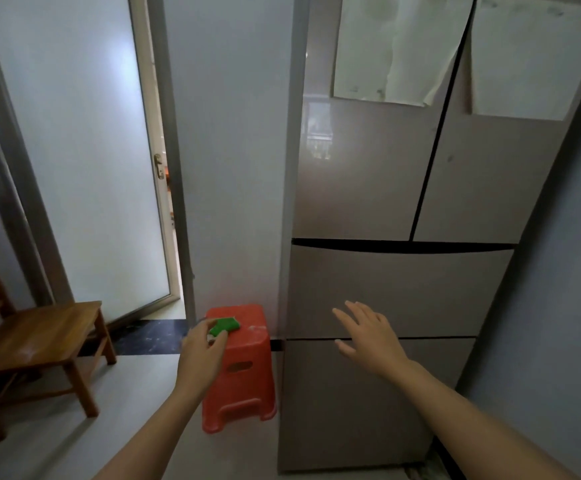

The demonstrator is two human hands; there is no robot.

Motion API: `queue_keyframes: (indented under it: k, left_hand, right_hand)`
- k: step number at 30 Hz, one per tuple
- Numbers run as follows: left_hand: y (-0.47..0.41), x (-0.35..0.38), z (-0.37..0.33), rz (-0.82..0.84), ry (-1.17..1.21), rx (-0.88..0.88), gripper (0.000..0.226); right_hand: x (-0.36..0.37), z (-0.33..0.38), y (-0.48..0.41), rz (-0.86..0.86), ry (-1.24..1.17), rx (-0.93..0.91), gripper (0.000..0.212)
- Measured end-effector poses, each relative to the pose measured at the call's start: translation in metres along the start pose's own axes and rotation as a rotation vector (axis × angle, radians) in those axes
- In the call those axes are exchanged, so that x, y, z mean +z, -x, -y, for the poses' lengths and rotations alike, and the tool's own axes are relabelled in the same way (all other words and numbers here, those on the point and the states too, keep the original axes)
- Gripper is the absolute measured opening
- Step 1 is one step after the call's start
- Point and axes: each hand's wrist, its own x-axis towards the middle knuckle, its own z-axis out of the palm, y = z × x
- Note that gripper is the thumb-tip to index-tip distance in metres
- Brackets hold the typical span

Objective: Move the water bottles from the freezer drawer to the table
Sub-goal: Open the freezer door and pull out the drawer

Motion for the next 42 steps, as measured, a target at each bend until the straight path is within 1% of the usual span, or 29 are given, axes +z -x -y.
queue_keyframes:
  k: [1,4,8,11,15,18,22,25,29,31,33,36,38,40,42]
  left_hand:
    - [-0.013,0.010,0.001,0.009,-0.002,-0.014,0.021]
    - [-0.050,0.040,0.002,0.051,-0.013,-0.060,0.032]
    - [-0.096,0.086,0.003,0.079,-0.002,-0.145,0.028]
    - [-0.115,0.115,0.000,0.077,-0.008,-0.162,0.026]
    - [-0.136,0.138,0.005,0.079,-0.001,-0.190,0.027]
    - [-0.148,0.144,0.009,0.080,0.027,-0.196,0.027]
    - [-0.163,0.149,0.007,0.066,0.049,-0.191,0.029]
    - [-0.176,0.154,0.001,0.071,0.010,-0.170,0.030]
    - [-0.185,0.167,-0.010,0.198,-0.012,-0.129,0.037]
    - [-0.190,0.176,-0.016,0.240,0.009,-0.116,0.043]
    - [-0.192,0.182,-0.022,0.268,0.021,-0.108,0.050]
    - [-0.194,0.187,-0.025,0.321,0.038,-0.094,0.065]
    - [-0.195,0.187,-0.025,0.370,0.036,-0.063,0.071]
    - [-0.192,0.189,-0.025,0.418,0.065,-0.014,0.064]
    - [-0.181,0.189,-0.026,0.425,0.089,0.019,0.054]
  right_hand:
    - [0.003,-0.006,-0.014,-0.008,0.001,-0.005,0.059]
    - [0.007,-0.024,-0.059,-0.006,-0.028,-0.001,0.059]
    - [0.018,-0.047,-0.122,-0.004,-0.087,0.019,0.061]
    - [0.028,-0.058,-0.161,-0.021,-0.082,0.002,0.062]
    - [0.039,-0.063,-0.199,-0.033,-0.051,-0.010,0.065]
    - [0.047,-0.064,-0.217,-0.021,-0.027,0.023,0.069]
    - [0.058,-0.063,-0.228,-0.053,-0.044,0.070,0.072]
    - [0.064,-0.059,-0.237,-0.155,-0.021,0.120,0.075]
    - [0.060,-0.052,-0.241,-0.194,-0.059,0.159,0.062]
    - [0.057,-0.050,-0.242,-0.198,-0.075,0.182,0.062]
    - [0.058,-0.049,-0.242,-0.218,-0.029,0.198,0.069]
    - [0.061,-0.048,-0.231,-0.254,-0.025,0.194,0.080]
    - [0.065,-0.047,-0.213,-0.228,-0.004,0.182,0.086]
    - [0.066,-0.050,-0.194,-0.237,0.021,0.172,0.089]
    - [0.066,-0.052,-0.178,-0.234,0.023,0.188,0.090]
